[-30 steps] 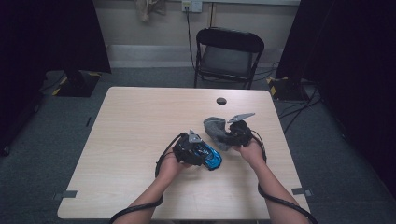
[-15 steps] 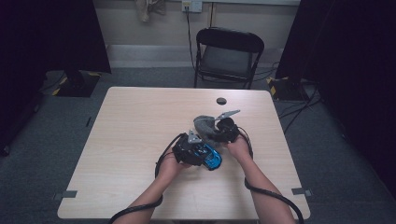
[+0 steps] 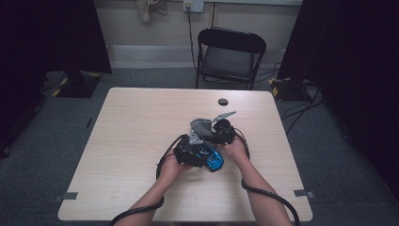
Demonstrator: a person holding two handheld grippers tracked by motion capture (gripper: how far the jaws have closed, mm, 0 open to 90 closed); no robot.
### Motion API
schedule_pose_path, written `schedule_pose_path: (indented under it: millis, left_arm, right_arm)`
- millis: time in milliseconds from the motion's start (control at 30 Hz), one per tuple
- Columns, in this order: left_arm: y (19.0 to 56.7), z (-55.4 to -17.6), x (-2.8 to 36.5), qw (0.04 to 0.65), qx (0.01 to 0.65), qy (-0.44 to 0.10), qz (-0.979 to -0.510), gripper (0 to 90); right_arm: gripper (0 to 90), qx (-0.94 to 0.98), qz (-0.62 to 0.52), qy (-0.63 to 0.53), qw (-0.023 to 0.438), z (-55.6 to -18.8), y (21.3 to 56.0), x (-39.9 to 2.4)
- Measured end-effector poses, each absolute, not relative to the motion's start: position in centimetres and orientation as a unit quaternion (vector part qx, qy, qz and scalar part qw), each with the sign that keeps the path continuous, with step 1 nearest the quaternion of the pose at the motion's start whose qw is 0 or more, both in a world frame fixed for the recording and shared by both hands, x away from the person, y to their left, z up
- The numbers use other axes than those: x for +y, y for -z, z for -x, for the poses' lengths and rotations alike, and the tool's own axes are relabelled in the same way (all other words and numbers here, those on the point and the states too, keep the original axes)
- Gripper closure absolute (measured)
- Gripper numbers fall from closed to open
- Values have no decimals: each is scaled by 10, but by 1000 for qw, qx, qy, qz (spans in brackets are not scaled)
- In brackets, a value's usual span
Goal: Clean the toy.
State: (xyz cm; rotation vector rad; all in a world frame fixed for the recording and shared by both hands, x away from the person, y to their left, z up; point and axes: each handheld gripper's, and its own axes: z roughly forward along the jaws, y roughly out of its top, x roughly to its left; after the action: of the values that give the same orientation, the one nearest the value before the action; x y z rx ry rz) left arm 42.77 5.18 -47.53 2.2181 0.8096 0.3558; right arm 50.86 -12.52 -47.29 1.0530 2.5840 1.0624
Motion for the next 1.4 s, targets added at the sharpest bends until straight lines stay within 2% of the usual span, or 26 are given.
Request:
schedule_pose_path:
  millis: [1400]
  left_arm:
    - [474, -429, 52, 363, 312, -137, -867, 255]
  right_arm:
    - [732, 884, -297, -358, 56, -491, 473, -159]
